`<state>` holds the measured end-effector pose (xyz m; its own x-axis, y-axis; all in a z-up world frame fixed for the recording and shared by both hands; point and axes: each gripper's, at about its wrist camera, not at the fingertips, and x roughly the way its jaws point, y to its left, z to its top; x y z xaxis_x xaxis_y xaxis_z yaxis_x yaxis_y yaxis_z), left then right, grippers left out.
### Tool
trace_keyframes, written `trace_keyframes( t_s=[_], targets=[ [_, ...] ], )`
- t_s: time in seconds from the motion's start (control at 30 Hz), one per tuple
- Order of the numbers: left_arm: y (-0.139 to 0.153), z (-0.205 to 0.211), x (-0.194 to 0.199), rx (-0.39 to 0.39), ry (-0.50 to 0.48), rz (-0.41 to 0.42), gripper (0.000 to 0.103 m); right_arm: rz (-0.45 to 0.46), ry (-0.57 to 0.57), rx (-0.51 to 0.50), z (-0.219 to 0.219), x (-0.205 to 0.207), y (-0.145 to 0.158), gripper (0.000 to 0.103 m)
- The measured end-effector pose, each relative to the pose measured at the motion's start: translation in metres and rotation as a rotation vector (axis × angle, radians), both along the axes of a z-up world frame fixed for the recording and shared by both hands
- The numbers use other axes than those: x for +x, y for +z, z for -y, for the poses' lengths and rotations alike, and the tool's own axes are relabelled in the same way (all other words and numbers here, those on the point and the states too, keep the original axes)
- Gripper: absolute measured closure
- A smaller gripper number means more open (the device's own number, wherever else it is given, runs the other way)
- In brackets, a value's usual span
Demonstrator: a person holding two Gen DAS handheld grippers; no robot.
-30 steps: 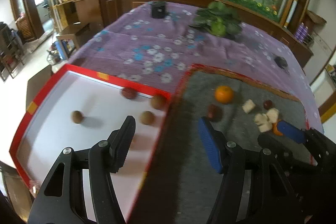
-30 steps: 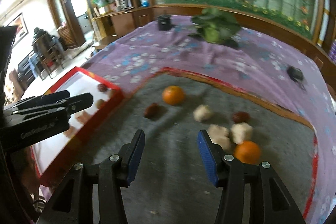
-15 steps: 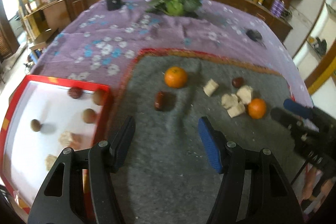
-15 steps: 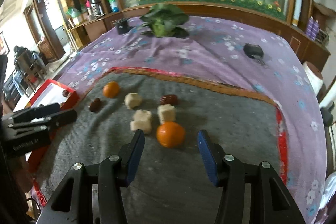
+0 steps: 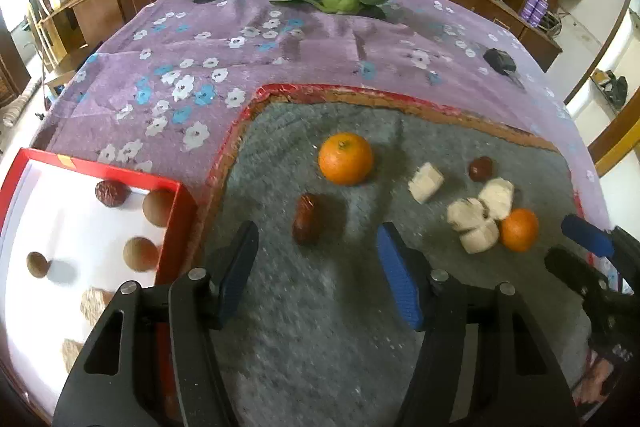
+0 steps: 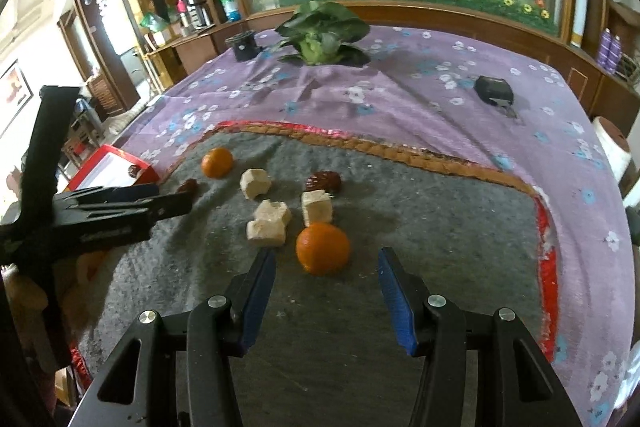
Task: Organize fruits
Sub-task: 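Grasp a red date with the left gripper while the right grasps a white cube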
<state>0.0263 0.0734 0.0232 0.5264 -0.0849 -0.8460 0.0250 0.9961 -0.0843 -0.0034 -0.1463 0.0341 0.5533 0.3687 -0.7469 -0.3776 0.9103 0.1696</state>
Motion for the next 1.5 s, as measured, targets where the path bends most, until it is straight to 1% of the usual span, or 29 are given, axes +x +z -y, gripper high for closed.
trace_keyframes(
  t_s=[0.03,0.1,0.17,0.2,0.23,0.4,0.47,0.5,0.57,0.63,0.7,0.77,0.8,0.83,0.87,0.93,1.0,1.1,1.13,1.17,1.27,1.37,1.43,1.5],
  targets=[
    [-0.002,-0.001,0.002,0.003,0.003,-0.005,0.055,-0.001,0.010,0.007,-0.001,0.000,0.000,0.052],
    [-0.010,-0.002,0.007,-0.004,-0.008,-0.035,0.065,-0.014,0.048,0.028,-0.005,-0.002,-0.001,0.052],
    [-0.012,-0.002,0.008,0.002,-0.012,-0.023,0.066,-0.026,0.085,0.057,-0.008,-0.005,-0.002,0.052],
    [-0.012,0.000,0.008,0.010,-0.019,-0.019,0.074,-0.030,0.095,0.067,-0.010,-0.006,-0.002,0.052],
    [-0.011,0.001,0.008,0.009,-0.023,-0.016,0.088,-0.036,0.103,0.072,-0.012,-0.006,-0.003,0.052],
    [-0.011,0.000,0.003,0.016,-0.021,-0.015,0.088,-0.069,0.127,0.098,-0.027,0.000,-0.011,0.052],
    [-0.008,-0.002,0.001,0.006,-0.020,-0.010,0.088,-0.060,0.116,0.078,-0.032,0.004,-0.014,0.052],
    [-0.006,-0.003,-0.001,0.004,-0.019,-0.005,0.088,-0.050,0.116,0.084,-0.035,0.006,-0.014,0.052],
    [-0.002,-0.004,-0.003,0.005,-0.019,0.004,0.088,-0.057,0.119,0.089,-0.039,0.012,-0.015,0.052],
    [0.000,-0.003,-0.006,0.010,-0.029,0.008,0.088,-0.050,0.131,0.055,-0.046,0.015,-0.015,0.052],
    [0.003,-0.004,-0.009,0.006,-0.028,0.013,0.088,-0.011,0.133,-0.017,-0.050,0.015,-0.012,0.053],
    [0.004,-0.006,-0.011,0.001,-0.028,0.018,0.088,0.024,0.095,-0.088,-0.048,0.014,-0.005,0.053],
    [0.005,-0.006,-0.012,0.003,-0.027,0.020,0.088,0.020,0.085,-0.096,-0.046,0.014,-0.003,0.053],
    [0.006,-0.006,-0.012,0.004,-0.027,0.021,0.088,0.004,0.089,-0.073,-0.043,0.015,-0.002,0.053],
    [0.006,-0.006,-0.013,0.002,-0.028,0.022,0.088,-0.021,0.117,0.004,-0.041,0.014,0.001,0.053],
    [0.008,-0.006,-0.014,-0.004,-0.027,0.025,0.088,-0.034,0.165,0.079,-0.044,0.016,0.002,0.053],
    [0.009,-0.006,-0.016,0.001,-0.027,0.029,0.088,-0.030,0.177,0.066,-0.053,0.019,-0.002,0.053],
    [0.012,-0.007,-0.019,0.009,-0.029,0.035,0.088,-0.060,0.206,0.090,-0.061,0.022,-0.014,0.053],
    [0.013,-0.007,-0.020,0.010,-0.028,0.037,0.088,-0.045,0.201,0.081,-0.060,0.019,-0.013,0.052],
    [0.014,-0.009,-0.020,0.011,-0.024,0.041,0.088,-0.054,0.201,0.068,-0.057,0.015,-0.013,0.052],
    [0.016,-0.011,-0.021,0.011,-0.021,0.046,0.088,-0.111,0.227,0.084,-0.045,0.002,-0.015,0.053],
    [0.017,-0.011,-0.021,0.003,-0.019,0.050,0.088,-0.092,0.203,0.067,-0.037,-0.005,-0.015,0.053],
    [0.019,-0.010,-0.022,-0.001,-0.020,0.053,0.088,-0.107,0.205,0.070,-0.036,-0.004,-0.019,0.053],
    [0.019,-0.010,-0.023,0.001,-0.021,0.054,0.088,-0.093,0.173,0.027,-0.037,-0.002,-0.024,0.053]
  ],
)
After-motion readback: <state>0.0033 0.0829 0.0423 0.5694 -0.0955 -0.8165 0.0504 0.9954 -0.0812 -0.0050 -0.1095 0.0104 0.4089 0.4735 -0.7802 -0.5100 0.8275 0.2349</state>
